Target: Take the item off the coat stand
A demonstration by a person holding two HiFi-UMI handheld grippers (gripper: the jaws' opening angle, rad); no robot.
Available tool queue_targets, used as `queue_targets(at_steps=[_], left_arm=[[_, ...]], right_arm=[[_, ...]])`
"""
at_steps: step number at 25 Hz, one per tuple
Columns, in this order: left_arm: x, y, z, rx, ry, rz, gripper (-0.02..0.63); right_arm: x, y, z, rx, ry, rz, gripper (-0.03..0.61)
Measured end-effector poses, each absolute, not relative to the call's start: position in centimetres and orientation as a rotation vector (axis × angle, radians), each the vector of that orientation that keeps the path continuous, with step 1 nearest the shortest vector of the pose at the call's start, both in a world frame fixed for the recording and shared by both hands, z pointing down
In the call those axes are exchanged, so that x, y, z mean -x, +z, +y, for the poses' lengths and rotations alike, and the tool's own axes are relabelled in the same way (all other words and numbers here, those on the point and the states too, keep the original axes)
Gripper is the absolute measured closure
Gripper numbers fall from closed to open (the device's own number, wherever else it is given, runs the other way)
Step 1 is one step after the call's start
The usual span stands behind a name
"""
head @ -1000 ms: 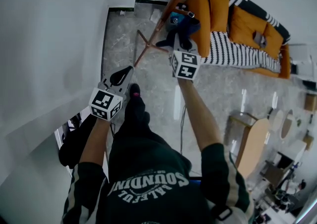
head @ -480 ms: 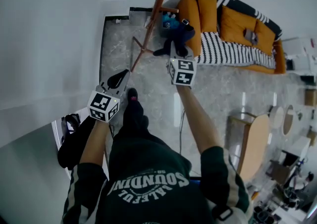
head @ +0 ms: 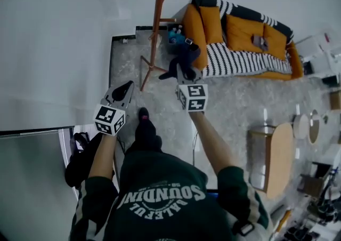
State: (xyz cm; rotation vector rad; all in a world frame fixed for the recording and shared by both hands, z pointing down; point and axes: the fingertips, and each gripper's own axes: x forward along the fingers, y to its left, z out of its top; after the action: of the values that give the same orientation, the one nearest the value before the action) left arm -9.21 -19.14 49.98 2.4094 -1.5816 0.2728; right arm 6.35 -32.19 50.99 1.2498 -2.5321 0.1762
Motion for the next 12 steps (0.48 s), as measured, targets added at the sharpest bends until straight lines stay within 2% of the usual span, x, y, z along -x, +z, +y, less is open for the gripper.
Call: queue_targets(at_steps=[12], left_arm=[[8.5, 46.8, -17.3, -2.446, 0.289, -1.627, 0.614]], right_arm=[[-8.8, 48.0, -23.6, -1.203, 0.193, -2.61, 0.558]])
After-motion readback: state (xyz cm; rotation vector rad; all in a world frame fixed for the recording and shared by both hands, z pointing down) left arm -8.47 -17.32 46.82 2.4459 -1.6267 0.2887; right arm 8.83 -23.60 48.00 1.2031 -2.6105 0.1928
